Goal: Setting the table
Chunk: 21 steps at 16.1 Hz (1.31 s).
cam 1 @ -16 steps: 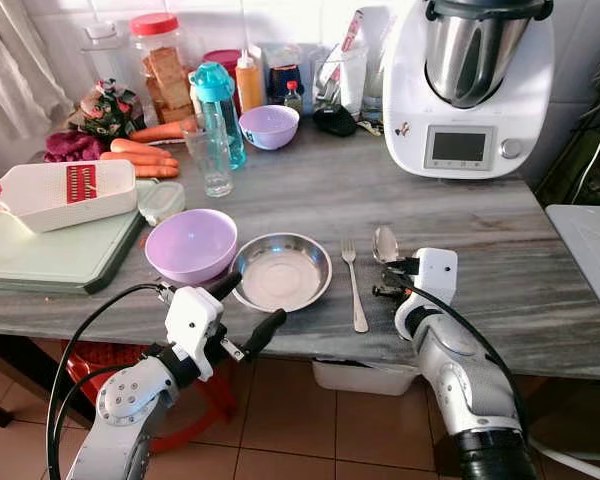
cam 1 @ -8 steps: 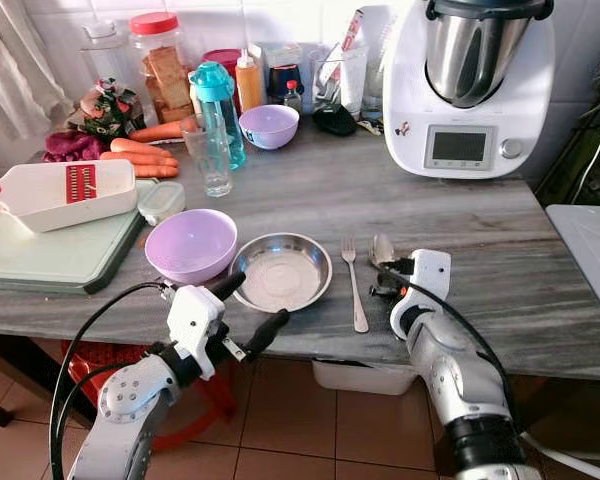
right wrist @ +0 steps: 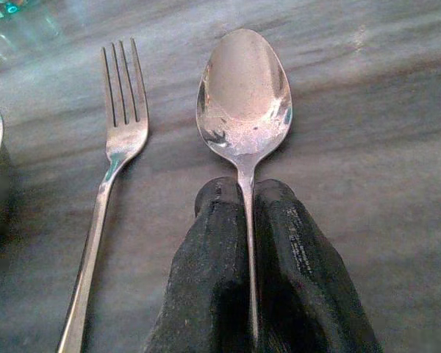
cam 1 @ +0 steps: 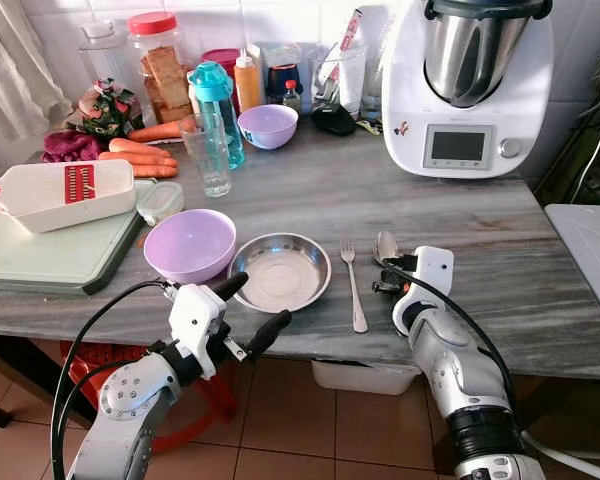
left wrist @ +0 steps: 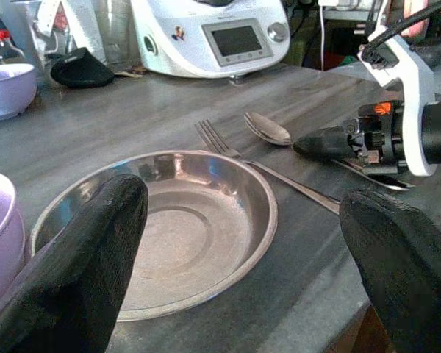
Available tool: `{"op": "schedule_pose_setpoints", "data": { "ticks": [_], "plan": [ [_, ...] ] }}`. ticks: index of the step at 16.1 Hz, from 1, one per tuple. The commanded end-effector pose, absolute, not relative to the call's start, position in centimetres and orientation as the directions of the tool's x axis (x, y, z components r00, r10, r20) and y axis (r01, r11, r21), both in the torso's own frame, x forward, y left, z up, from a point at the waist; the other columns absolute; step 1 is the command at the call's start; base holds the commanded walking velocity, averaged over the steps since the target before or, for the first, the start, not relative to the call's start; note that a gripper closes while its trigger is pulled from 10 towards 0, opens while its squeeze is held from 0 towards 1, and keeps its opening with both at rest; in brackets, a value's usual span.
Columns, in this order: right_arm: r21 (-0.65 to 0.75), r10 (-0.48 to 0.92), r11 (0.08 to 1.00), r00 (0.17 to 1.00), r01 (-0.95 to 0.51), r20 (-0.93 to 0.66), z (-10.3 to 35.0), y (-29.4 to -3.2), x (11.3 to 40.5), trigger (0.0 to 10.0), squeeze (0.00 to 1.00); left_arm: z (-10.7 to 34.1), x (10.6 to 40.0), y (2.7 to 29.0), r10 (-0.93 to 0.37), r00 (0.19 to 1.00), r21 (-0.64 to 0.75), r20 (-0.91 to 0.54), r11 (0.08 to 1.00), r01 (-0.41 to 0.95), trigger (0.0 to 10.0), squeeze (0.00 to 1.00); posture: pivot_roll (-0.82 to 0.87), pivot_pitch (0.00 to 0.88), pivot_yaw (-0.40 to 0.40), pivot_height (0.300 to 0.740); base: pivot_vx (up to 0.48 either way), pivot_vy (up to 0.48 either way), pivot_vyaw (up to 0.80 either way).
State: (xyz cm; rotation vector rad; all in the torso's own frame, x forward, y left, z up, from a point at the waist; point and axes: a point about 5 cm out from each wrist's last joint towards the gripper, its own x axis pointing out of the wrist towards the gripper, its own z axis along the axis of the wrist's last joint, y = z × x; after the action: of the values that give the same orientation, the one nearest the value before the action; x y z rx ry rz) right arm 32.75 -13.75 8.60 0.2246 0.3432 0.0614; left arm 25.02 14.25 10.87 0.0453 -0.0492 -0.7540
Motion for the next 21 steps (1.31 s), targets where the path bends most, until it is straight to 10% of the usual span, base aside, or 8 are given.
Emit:
{"op": "schedule_pose_setpoints", "data": {
  "ticks": [1,13,14,15,21],
  "plan": [
    [0.238,0.116,0.970,0.941,-0.038,-0.319,8.9,-13.1,33.0,10.0,0.00,11.3,25.1,14.2,-0.698,0.716,0.069,0.030,0.716,0.695,10.0,0.00,0.00,0.015,0.058,0.740,0.000,0.000,0.00],
    [0.247,0.141,0.967,0.943,-0.066,-0.301,9.1,-12.3,33.7,10.0,0.00,11.5,25.1,14.0,-0.702,0.711,0.067,0.027,0.711,0.700,10.0,0.00,0.00,0.015,0.058,0.740,0.000,0.000,0.00],
    [0.252,0.149,0.965,0.942,-0.072,-0.300,9.1,-12.1,33.6,10.0,0.05,11.5,25.1,14.1,-0.703,0.710,0.068,0.026,0.710,0.701,10.0,0.00,0.00,0.014,0.058,0.740,0.000,0.000,0.00],
    [0.256,0.154,0.964,0.941,-0.076,-0.300,9.0,-12.0,33.6,10.0,0.89,11.4,25.1,14.1,-0.704,0.710,0.068,0.026,0.709,0.702,10.0,0.00,0.00,0.014,0.058,0.740,0.000,0.000,0.00],
    [0.251,0.133,0.966,0.942,-0.055,-0.307,8.7,-12.1,33.4,10.0,1.00,11.4,25.1,14.0,-0.709,0.705,0.065,0.022,0.705,0.706,10.0,0.00,0.00,0.018,0.060,0.740,0.000,0.000,0.00]
  ]
}}
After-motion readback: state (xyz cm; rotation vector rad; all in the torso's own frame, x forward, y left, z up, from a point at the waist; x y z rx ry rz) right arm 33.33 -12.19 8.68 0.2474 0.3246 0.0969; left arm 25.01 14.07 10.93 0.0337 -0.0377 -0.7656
